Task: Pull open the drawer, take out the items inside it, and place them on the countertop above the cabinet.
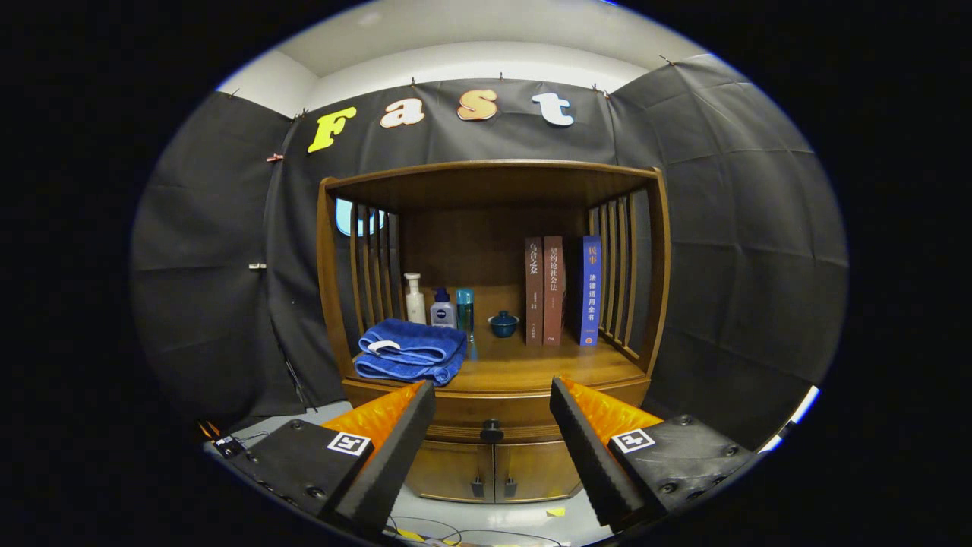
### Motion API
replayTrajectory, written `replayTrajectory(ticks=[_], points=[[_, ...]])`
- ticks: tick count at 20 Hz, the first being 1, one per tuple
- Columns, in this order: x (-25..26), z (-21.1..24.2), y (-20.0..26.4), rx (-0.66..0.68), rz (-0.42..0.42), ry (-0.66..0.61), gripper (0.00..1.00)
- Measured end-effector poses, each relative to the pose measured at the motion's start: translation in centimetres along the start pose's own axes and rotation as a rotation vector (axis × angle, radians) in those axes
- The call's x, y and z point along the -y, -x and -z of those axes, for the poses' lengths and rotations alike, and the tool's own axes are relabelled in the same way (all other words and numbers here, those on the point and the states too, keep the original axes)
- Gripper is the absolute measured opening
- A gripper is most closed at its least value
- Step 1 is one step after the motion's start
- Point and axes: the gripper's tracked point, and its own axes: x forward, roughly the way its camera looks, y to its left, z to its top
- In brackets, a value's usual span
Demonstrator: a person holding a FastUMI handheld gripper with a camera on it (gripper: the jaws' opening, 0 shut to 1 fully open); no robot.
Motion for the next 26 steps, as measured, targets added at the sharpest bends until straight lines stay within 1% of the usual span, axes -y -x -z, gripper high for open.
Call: replayTrajectory(ticks=[3, 9, 15, 20, 21, 22, 24, 26], points=[[-0.2, 1.6, -1.8, -0.030, -0.004, -0.001, 0.99], [-0.1, 6.7, -6.0, -0.122, -0.008, 0.008, 0.99], [-0.7, 11.9, -11.4, -0.195, -0.010, -0.002, 1.00], [-0.4, 16.3, -15.2, -0.268, 0.010, 0.009, 1.00], [-0.4, 17.3, -15.7, -0.292, 0.014, 0.015, 0.98], [-0.2, 18.1, -16.3, -0.311, 0.018, 0.021, 0.93], [-0.1, 19.1, -17.4, -0.328, 0.023, 0.020, 0.92], [0.3, 20.1, -17.7, -0.339, 0.043, 0.025, 0.76]])
